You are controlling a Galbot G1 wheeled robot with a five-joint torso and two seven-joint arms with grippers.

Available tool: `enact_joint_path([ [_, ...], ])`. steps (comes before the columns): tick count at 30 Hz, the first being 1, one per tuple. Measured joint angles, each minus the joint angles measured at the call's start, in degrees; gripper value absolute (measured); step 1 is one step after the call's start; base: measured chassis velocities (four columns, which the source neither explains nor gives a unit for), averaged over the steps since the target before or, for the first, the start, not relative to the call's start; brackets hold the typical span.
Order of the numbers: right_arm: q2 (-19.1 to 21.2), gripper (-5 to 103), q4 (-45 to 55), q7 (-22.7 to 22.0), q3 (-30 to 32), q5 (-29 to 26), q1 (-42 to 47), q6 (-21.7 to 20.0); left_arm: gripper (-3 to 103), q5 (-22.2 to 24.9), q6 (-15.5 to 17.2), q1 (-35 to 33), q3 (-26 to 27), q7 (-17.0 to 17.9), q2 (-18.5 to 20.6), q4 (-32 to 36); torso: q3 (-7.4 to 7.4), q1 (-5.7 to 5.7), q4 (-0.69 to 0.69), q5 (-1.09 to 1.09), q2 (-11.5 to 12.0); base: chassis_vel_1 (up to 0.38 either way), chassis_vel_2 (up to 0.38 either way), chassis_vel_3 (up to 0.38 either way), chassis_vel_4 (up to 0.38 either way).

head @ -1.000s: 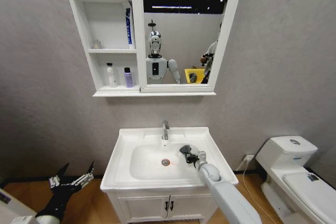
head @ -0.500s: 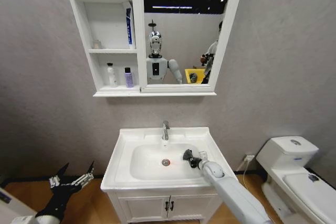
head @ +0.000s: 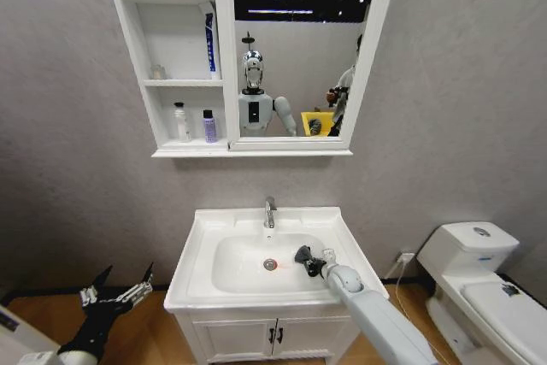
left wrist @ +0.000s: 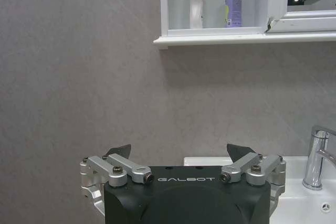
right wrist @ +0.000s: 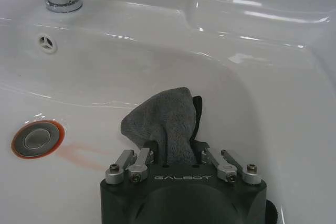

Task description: Move facial cleanser and shampoo from washbasin to cabinet, then wipe washbasin with towel.

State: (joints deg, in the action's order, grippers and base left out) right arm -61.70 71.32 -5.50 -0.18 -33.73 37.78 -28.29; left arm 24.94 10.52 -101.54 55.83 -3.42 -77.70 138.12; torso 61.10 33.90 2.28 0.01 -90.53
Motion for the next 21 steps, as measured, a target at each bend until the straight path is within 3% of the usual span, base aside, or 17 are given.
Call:
enact_joint_path([
  [8, 0.46, 61, 0.46, 0.24, -0.17, 1.2, 0.26, 0.95, 100, 0.0, 0.0, 0.0, 0.0, -0.01, 0.0, 0.0, -0.01, 0.0, -0.02, 0.0, 0.0, 0.0, 0.0, 0.0, 0.0],
  [10, -0.66, 71, -0.27, 0.56, 0.21, 2.12, 0.29, 1.49, 100, 0.0, 0.0, 0.0, 0.0, -0.01, 0.0, 0.0, -0.01, 0.0, -0.01, -0.02, 0.0, 0.0, 0.0, 0.0, 0.0],
  [11, -0.66, 71, -0.27, 0.56, 0.21, 2.12, 0.29, 1.49, 100, 0.0, 0.0, 0.0, 0.0, -0.01, 0.0, 0.0, -0.01, 0.0, -0.01, -0.02, 0.0, 0.0, 0.0, 0.0, 0.0],
  [12, -1.71, 83, -1.0, 0.89, 0.45, 2.65, 0.23, 1.73, 100, 0.0, 0.0, 0.0, 0.0, 0.0, 0.0, 0.0, -0.01, 0.0, -0.01, 0.0, 0.0, 0.0, 0.0, 0.0, 0.0],
  [13, -1.71, 83, -1.0, 0.89, 0.45, 2.65, 0.23, 1.73, 100, 0.0, 0.0, 0.0, 0.0, 0.0, 0.0, 0.0, -0.01, 0.0, -0.01, 0.0, 0.0, 0.0, 0.0, 0.0, 0.0],
  [15, -2.55, 92, -1.8, 1.47, 0.12, 3.55, 0.05, 2.16, 100, 0.0, 0.0, 0.0, 0.0, -0.01, 0.0, 0.0, -0.01, 0.0, 0.0, -0.02, 0.0, 0.0, 0.0, 0.0, 0.0],
  [21, -3.24, 100, -2.03, 1.61, -1.46, 3.71, -0.95, 2.3, 100, 0.0, 0.0, 0.0, 0.0, -0.01, 0.0, 0.0, -0.01, 0.0, 0.0, -0.01, 0.0, 0.0, 0.0, 0.0, 0.0],
])
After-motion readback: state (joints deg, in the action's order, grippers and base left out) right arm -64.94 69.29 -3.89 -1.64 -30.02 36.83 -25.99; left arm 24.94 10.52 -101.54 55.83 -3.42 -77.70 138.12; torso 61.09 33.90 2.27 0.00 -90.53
